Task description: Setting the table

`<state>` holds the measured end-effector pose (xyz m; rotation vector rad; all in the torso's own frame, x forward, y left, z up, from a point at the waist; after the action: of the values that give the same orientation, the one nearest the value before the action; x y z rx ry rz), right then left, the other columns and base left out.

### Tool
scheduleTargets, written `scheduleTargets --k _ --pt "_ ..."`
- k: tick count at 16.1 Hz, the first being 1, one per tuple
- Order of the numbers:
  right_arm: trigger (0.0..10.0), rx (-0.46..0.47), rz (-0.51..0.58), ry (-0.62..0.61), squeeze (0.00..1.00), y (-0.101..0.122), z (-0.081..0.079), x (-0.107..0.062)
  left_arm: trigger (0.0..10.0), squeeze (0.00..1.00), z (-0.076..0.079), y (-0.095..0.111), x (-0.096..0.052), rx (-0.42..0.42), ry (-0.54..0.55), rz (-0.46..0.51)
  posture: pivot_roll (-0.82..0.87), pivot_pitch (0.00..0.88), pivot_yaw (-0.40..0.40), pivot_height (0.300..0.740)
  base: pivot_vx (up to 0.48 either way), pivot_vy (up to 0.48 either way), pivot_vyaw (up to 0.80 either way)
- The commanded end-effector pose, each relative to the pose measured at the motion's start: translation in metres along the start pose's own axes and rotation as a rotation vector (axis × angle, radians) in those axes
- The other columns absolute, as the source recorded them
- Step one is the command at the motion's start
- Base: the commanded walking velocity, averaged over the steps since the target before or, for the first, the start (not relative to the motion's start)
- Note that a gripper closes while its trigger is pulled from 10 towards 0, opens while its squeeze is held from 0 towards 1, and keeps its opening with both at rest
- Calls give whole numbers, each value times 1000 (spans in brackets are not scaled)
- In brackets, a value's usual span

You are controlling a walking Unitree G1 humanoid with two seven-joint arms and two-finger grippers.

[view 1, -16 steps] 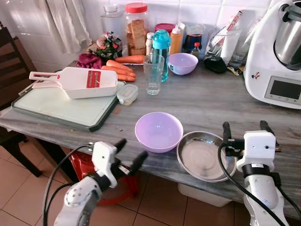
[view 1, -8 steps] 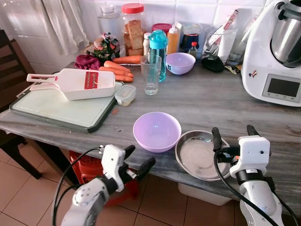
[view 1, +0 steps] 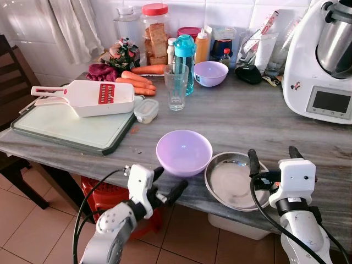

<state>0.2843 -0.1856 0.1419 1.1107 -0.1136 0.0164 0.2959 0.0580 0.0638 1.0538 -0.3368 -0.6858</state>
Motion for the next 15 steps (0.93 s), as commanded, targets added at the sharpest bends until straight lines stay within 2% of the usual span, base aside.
scheduleTargets --k 1,8,13,15 --pt "10000 6 4 13 0 2 -3 1 10000 0 -1 7 4 -8 2 19 17 9 42 740 0 0 0" --pt "10000 12 1 22 0 1 -7 2 10000 0 -1 15 11 -19 3 44 22 9 43 740 0 0 0" --pt "10000 15 2 29 0 0 -10 5 10000 0 -12 1 6 -8 35 -20 34 2 43 740 0 0 0" --pt "10000 18 5 32 0 1 -11 6 10000 0 -11 -3 7 -7 38 -37 35 1 43 740 0 0 0"
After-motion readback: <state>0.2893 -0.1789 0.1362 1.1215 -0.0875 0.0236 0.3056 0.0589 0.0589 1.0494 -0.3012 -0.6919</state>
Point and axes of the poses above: a point about 5 cm out from each wrist's last joint towards the gripper, its own x axis pointing out of the wrist towards the gripper, its own y axis along the axis of the wrist's last joint, z = x × y, the point moved 6 cm from there along x, pointing out of the wrist towards the gripper, and after that the axes turned 14 degrees about -x, right-handed, at the moved point
